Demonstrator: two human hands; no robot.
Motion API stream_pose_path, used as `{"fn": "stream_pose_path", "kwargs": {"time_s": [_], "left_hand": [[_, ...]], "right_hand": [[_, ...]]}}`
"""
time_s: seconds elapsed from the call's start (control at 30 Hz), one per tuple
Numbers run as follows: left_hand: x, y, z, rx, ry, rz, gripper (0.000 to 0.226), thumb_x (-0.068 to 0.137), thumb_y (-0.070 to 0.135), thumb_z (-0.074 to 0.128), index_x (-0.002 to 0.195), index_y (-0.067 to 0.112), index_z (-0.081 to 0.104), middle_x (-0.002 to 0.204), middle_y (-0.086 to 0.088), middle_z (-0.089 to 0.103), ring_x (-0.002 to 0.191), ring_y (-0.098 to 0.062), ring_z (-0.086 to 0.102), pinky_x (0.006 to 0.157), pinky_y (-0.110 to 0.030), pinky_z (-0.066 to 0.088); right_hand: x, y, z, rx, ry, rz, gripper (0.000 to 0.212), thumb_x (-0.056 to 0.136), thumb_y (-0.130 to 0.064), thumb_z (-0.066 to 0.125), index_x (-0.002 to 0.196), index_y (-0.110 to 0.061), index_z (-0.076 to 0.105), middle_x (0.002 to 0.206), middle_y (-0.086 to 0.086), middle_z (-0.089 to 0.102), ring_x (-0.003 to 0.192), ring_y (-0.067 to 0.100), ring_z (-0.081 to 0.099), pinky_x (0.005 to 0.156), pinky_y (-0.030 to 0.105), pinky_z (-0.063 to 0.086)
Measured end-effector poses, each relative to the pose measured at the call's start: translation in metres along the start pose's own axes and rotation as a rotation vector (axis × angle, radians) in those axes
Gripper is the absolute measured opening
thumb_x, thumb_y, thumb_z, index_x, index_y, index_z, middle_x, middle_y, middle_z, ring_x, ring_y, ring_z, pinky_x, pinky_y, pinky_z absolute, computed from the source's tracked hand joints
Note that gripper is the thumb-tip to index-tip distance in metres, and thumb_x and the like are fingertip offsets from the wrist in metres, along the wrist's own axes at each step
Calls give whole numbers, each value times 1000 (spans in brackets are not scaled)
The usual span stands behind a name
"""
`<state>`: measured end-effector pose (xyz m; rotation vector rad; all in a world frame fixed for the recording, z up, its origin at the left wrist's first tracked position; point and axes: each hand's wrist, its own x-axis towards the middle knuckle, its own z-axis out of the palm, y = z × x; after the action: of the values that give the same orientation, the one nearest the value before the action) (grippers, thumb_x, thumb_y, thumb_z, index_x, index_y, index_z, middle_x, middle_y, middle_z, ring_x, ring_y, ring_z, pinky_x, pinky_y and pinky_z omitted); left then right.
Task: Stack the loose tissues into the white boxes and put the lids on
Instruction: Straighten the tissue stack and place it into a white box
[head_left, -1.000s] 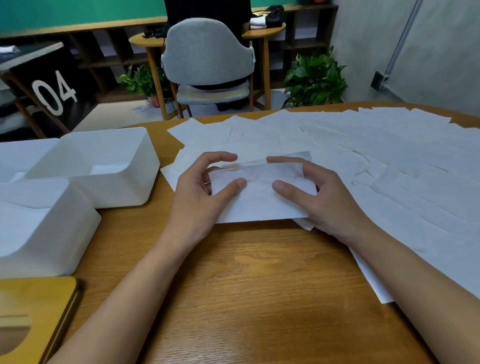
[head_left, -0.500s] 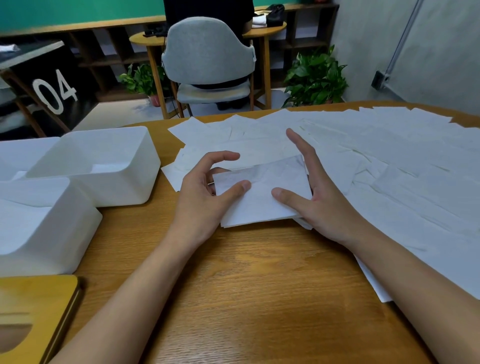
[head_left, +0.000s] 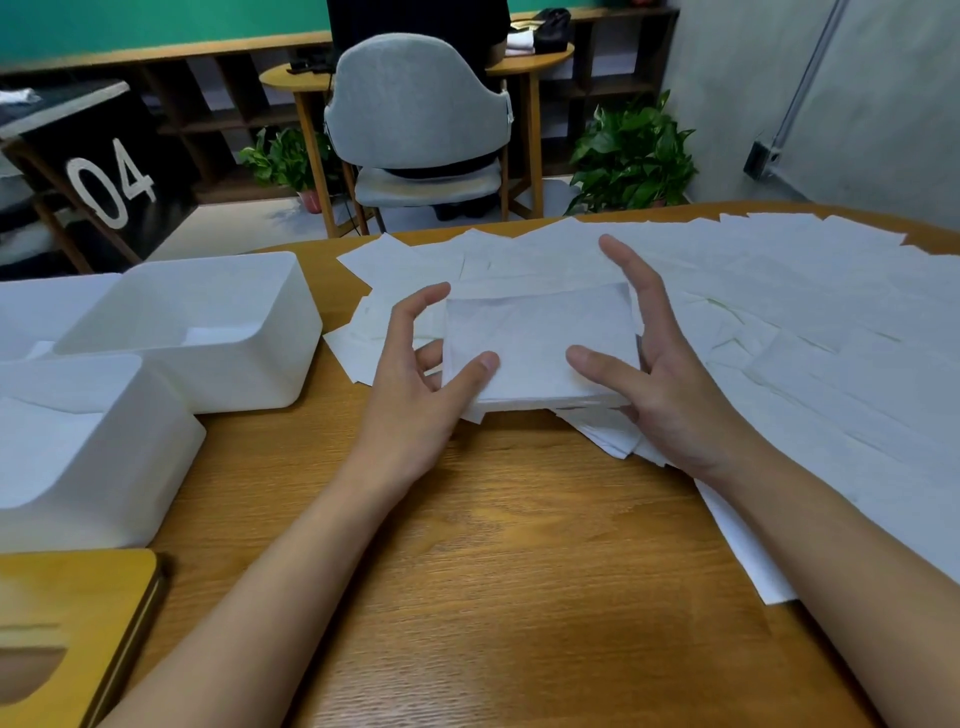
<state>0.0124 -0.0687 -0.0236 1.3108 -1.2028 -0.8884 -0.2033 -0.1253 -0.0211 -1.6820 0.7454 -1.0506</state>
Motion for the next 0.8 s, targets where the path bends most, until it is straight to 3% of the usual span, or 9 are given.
{"fn": "stream_pose_path", "kwargs": {"time_s": [0.07,0.17,0.27,0.33,0.43,0.63,0.8], "left_hand": [[1,-4,0,-8,-13,44,66,97,17,75,148,39,40,115,1,78,98,-19,77,79,-33,63],[3,-10,0,52,-18,101,68,97,21,76,150,39,37,118,2,74,105,-16,74,83,-31,61],[6,-17,-2,304,24,204,66,94,31,78,147,36,39,123,11,64,116,-5,62,88,-20,54],[10,-24,-6,505,23,291,54,92,30,80,137,29,51,124,14,60,118,-1,58,91,-18,49],[13,-32,-11,727,-85,372,36,91,32,80,124,23,68,120,14,63,110,9,54,93,-6,39],[12,-33,-6,844,-167,337,50,97,45,71,143,28,62,142,13,59,134,-3,48,100,-4,26],[7,-27,-5,866,-199,337,46,95,47,73,137,28,67,125,13,66,121,-4,53,91,-3,33]], "right_hand": [[0,0,-2,-8,-54,35,54,97,-21,69,146,-40,56,145,-19,57,134,6,55,110,35,48],[-1,4,-4,-125,3,64,36,99,-9,68,123,-33,76,131,-20,70,127,0,59,109,30,47],[1,7,-8,-154,142,57,37,98,-3,66,122,-30,77,127,-23,72,129,-6,57,111,16,41],[3,9,-14,-164,238,53,38,98,-3,66,122,-30,76,126,-25,71,128,-11,55,106,4,37],[5,12,-19,-177,316,66,38,97,-4,66,119,-32,77,124,-27,71,124,-15,55,100,-1,37],[5,14,-16,-183,309,74,37,98,-5,65,118,-33,78,125,-24,71,124,-13,56,98,-2,37],[4,11,-16,-183,302,85,37,98,-4,65,117,-32,78,122,-26,72,119,-17,56,93,-4,36]]}}
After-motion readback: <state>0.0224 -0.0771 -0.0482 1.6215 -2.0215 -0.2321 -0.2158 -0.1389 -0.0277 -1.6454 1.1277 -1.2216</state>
